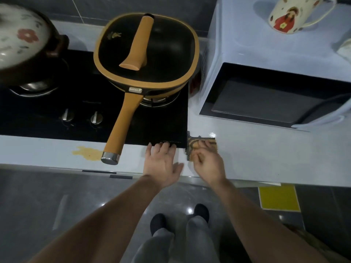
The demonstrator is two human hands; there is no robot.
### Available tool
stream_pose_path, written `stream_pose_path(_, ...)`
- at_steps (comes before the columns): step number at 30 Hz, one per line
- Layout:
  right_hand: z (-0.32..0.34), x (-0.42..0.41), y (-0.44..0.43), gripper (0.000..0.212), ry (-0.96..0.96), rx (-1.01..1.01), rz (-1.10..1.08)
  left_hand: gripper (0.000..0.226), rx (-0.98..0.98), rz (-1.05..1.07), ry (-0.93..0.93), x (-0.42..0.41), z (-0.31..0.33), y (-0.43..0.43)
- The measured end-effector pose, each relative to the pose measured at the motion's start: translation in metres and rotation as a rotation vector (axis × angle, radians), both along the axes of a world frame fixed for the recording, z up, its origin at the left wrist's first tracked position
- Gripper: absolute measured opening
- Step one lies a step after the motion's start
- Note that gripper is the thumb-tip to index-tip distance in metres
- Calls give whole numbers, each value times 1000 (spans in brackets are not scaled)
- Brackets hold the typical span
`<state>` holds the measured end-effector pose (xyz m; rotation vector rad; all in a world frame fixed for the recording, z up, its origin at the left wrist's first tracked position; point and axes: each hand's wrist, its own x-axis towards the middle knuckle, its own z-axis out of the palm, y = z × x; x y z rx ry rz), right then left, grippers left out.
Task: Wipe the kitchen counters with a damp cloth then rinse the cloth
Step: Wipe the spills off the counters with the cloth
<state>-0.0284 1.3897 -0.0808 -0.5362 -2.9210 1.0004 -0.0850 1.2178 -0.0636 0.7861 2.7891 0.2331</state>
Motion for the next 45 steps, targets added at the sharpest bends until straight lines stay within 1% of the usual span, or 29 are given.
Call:
stream_pose_path(3, 9, -1, 21, 18, -18, 105, -65, 101, -104, -62, -60, -1, 5, -2)
stream_pose_path(5, 13, 12, 30, 14, -4, 152, -113, 114, -154, -90, -69, -1, 6, -1)
stream_pose_path(6, 14, 19, 30, 13, -12, 189, -99, 119, -170, -93, -64, -1, 7, 0)
stream_pose_path(8, 15, 23, 26, 20, -19, 287, -98, 125, -195, -95, -53, 0, 7, 3)
stream_pose_path(9, 17, 20, 27, 26, -20, 303, -134, 126, -203, -94, -53, 1, 6, 4)
stream_pose_path(10, 18, 16, 29, 29, -40, 277, -163, 128, -209, -89, -55, 1, 6, 5)
stream_pose_path(13, 16, 11, 36, 30, -103, 91, -163, 129, -234, -84, -70, 2, 7, 6)
stream_pose_path(14, 14, 13, 33, 29, -104, 62, -137, 128, -241, -85, -78, 2, 8, 7)
stream_pose_path(18, 10, 12, -6, 31, -78, 35, 3, 126, -251, -54, -88, 6, 10, 12)
stream_pose_path(20, 18, -11, -1, 34, -58, 26, -13, 123, -253, -44, -67, 5, 13, 14)
stream_pose_path(22, 27, -29, 27, 36, -131, 8, -85, 116, -231, -26, -49, 0, 16, 15)
stream_pose_path(24, 32, -24, 54, 33, -234, 93, -102, 112, -199, 8, -58, -4, 19, 14)
stream_pose_path(26, 28, -6, 49, 32, -237, 213, -21, 114, -192, 57, -74, -4, 18, 13)
stream_pose_path(28, 19, 9, 19, 33, -191, 180, 115, 114, -217, 77, -100, -2, 18, 14)
stream_pose_path(30, 15, -1, 4, 31, -149, 121, 211, 113, -240, 91, -114, 0, 18, 17)
stream_pose_path(32, 21, -25, 13, 28, -114, 91, 178, 113, -258, 108, -125, 0, 21, 21)
stream_pose_path(36, 29, -48, 62, 28, -154, 37, -53, 114, -260, 140, -137, -1, 22, 26)
stream_pose_path(38, 25, -58, 66, 27, -151, 79, -58, 113, -256, 149, -138, -1, 23, 26)
stream_pose_path(40, 21, -71, 56, 26, -127, 123, 6, 112, -251, 155, -132, -2, 22, 26)
stream_pose_path(42, 16, -70, 40, 22, -113, 137, 139, 113, -247, 159, -131, -2, 22, 27)
stream_pose_path(45, 11, -27, 23, 26, -175, 105, 337, 112, -233, 162, -125, -1, 23, 26)
